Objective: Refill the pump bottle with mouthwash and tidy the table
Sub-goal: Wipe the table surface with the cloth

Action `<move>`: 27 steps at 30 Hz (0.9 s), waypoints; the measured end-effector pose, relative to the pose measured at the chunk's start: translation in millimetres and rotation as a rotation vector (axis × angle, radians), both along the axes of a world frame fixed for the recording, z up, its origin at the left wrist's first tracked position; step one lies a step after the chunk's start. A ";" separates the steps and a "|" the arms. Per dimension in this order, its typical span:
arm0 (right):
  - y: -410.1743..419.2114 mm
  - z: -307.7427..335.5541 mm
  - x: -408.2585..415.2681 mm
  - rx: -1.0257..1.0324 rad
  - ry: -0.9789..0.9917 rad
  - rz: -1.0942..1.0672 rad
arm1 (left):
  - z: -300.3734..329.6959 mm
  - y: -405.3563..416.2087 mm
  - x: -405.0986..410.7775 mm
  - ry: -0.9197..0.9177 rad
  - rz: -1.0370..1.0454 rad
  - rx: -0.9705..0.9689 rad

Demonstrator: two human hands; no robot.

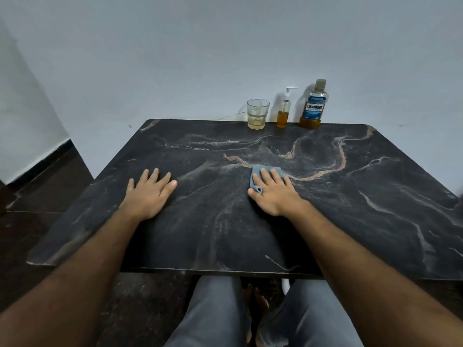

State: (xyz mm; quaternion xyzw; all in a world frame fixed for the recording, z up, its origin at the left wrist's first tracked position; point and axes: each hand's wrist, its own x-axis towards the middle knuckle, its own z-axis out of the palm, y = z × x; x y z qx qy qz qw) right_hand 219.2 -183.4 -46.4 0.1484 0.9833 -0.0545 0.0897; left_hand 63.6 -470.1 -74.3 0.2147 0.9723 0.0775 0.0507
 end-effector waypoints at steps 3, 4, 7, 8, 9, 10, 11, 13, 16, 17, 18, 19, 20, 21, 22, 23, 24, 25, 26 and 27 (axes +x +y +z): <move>-20.2 -2.2 -38.4 -0.018 0.006 -0.011 | -0.3 4.7 -0.8 0.017 0.000 -0.004; -29.6 -3.1 -47.3 -0.018 0.012 0.000 | -0.6 4.5 -2.1 0.019 0.001 -0.002; -59.6 -5.3 -61.0 -0.023 0.025 0.064 | -2.1 3.9 -3.3 0.017 0.003 0.002; -69.2 -6.3 -60.8 -0.024 0.030 0.092 | -1.7 4.7 -2.9 0.016 0.002 0.007; -78.5 -7.2 -57.9 -0.026 0.035 0.124 | -1.3 5.1 -2.4 0.016 0.004 0.016; -87.4 -7.8 -52.6 -0.028 0.042 0.161 | -0.5 5.5 -1.9 0.019 0.008 0.025; -96.0 -8.3 -44.4 -0.029 0.050 0.203 | -0.5 5.5 -1.3 0.024 0.015 0.034; -111.3 -7.7 -20.4 -0.034 0.069 0.289 | -0.7 4.8 -0.9 0.033 0.022 0.067; -125.7 -7.0 26.9 -0.053 0.093 0.405 | -1.2 3.2 0.4 0.036 0.022 0.124; -128.2 -7.2 43.8 -0.050 0.103 0.436 | -1.1 2.3 1.9 0.033 0.022 0.146; -129.1 -7.7 59.3 -0.044 0.117 0.460 | -0.3 1.5 3.8 0.031 0.021 0.170; -129.1 -8.1 73.2 -0.038 0.125 0.479 | 0.1 1.1 6.2 0.024 0.022 0.198; -127.9 -9.1 84.5 -0.036 0.129 0.491 | 0.5 1.3 8.9 0.014 0.025 0.228; -125.3 -10.7 94.7 -0.035 0.131 0.498 | 0.5 2.1 12.8 0.005 0.025 0.257; -122.2 -11.8 102.8 -0.035 0.136 0.502 | 0.3 3.4 17.1 -0.003 0.022 0.285; -118.9 -11.9 110.5 -0.030 0.143 0.505 | 0.4 4.9 22.0 -0.012 0.015 0.316; -115.8 -12.2 118.0 -0.037 0.143 0.507 | 0.7 6.9 27.4 -0.023 0.004 0.353; -113.1 -11.8 124.8 -0.057 0.134 0.504 | 1.3 8.8 32.7 -0.037 -0.014 0.398; -110.5 -10.1 132.1 -0.095 0.124 0.494 | 3.6 11.8 40.2 -0.050 -0.034 0.455; -107.8 -7.3 138.2 -0.154 0.112 0.476 | 6.3 15.8 47.6 -0.067 -0.050 0.525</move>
